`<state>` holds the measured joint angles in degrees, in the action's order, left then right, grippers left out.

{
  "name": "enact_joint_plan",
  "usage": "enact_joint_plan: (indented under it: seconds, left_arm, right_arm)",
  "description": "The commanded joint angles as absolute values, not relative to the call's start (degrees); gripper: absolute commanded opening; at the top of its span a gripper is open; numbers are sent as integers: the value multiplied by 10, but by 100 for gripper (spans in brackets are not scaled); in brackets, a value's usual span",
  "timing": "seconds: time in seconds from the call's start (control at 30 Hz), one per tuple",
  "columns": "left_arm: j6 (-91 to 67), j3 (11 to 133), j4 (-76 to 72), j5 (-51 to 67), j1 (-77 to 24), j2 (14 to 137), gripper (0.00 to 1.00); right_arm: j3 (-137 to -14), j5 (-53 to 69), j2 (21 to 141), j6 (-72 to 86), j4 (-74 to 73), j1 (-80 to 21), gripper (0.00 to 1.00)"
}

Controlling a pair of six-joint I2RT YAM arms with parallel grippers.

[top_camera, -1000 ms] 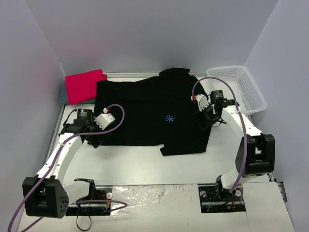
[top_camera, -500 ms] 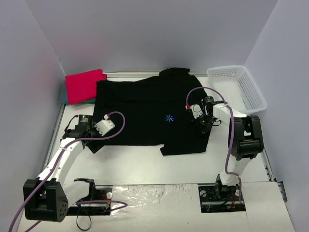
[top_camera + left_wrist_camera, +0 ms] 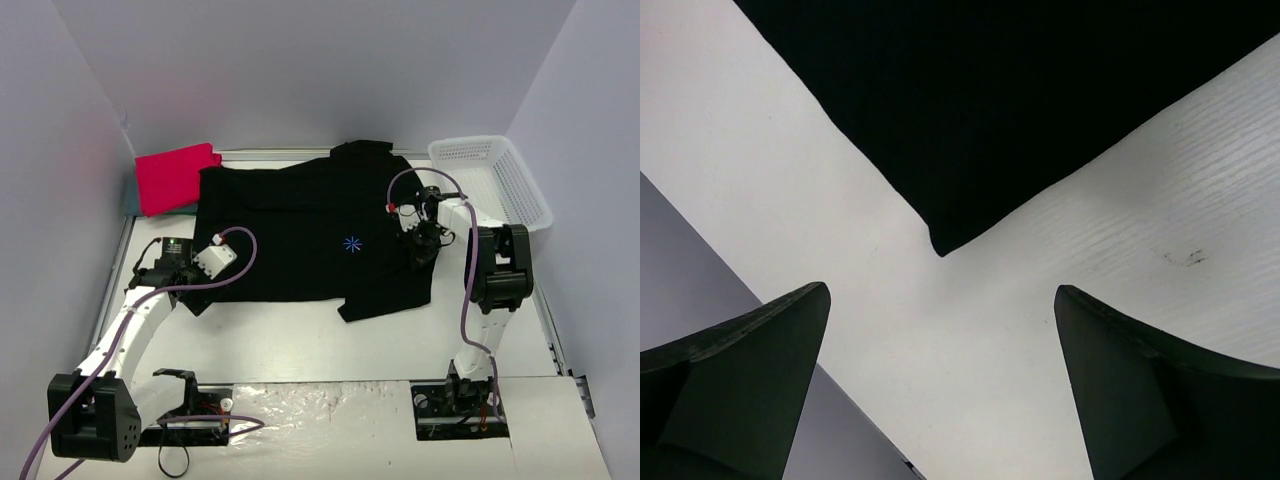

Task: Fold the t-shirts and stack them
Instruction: Flatten out the tshirt

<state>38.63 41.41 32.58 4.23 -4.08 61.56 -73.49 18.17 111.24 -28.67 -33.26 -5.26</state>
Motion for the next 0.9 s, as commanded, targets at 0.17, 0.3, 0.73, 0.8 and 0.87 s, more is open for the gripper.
enact_joint_plan:
  seconds: [0.17, 0.3, 0.73, 0.8, 0.87]
  left_arm:
    - [354, 427, 313, 33, -45, 600, 96]
    - [345, 430, 314, 33, -47, 600, 96]
    - [298, 449, 339, 36, -57, 569, 96]
    - [281, 451, 342, 42, -57, 557, 96]
    - [273, 451, 346, 47, -57, 550, 96]
  right_arm:
    - [-809, 133, 1196, -272, -287, -25, 0]
    - [-818, 138, 1201, -273, -292, -25, 0]
    - [-767, 230, 1007, -362, -388, -23, 57]
    - [-752, 222, 963, -375, -405, -25, 61]
    - [-739, 221, 931, -403, -424, -29, 65]
